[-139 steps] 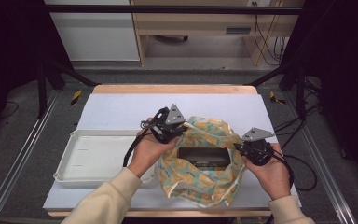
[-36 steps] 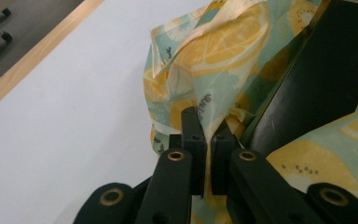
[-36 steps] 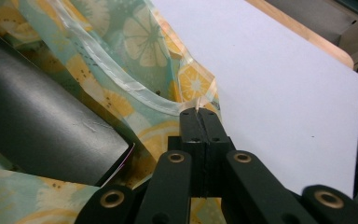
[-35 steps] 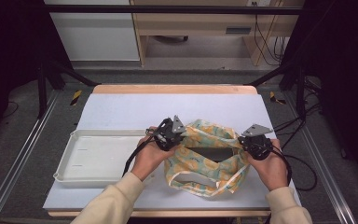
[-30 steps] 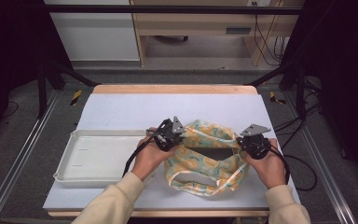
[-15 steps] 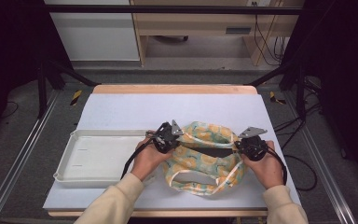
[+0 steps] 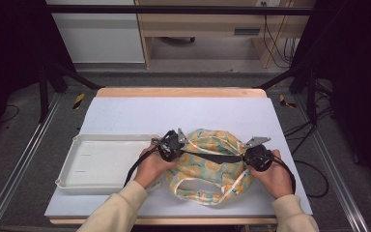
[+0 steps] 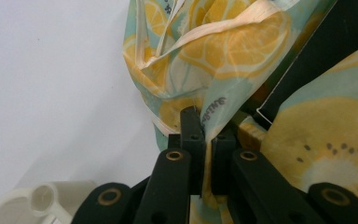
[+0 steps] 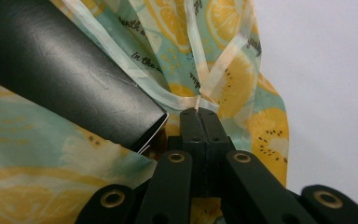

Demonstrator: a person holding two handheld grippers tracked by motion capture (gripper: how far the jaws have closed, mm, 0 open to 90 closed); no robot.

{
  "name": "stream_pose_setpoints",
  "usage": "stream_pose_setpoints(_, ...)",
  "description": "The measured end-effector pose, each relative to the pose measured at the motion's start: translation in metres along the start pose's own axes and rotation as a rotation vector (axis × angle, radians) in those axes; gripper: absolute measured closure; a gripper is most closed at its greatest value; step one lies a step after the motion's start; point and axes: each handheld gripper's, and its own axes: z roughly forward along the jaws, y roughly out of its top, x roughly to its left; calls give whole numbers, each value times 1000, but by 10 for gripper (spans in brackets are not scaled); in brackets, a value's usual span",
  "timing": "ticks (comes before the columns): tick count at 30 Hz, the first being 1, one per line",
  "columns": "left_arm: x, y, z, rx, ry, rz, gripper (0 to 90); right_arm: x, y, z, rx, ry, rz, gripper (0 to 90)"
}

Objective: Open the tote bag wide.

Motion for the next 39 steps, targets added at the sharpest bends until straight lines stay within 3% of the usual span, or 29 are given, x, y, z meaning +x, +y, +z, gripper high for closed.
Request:
stream_pose_setpoints(6, 0, -1, 2, 15, -5, -1, 881, 1, -3, -1, 2, 15, 11, 900)
stream_pose_setpoints(19, -2, -3, 8, 50, -10, -1, 884, -3, -7, 3, 6, 0, 38, 900)
stream_pose_setpoints(39, -2, -6, 11, 85, -24, -15, 895, -3, -4, 7, 21, -21, 27, 900)
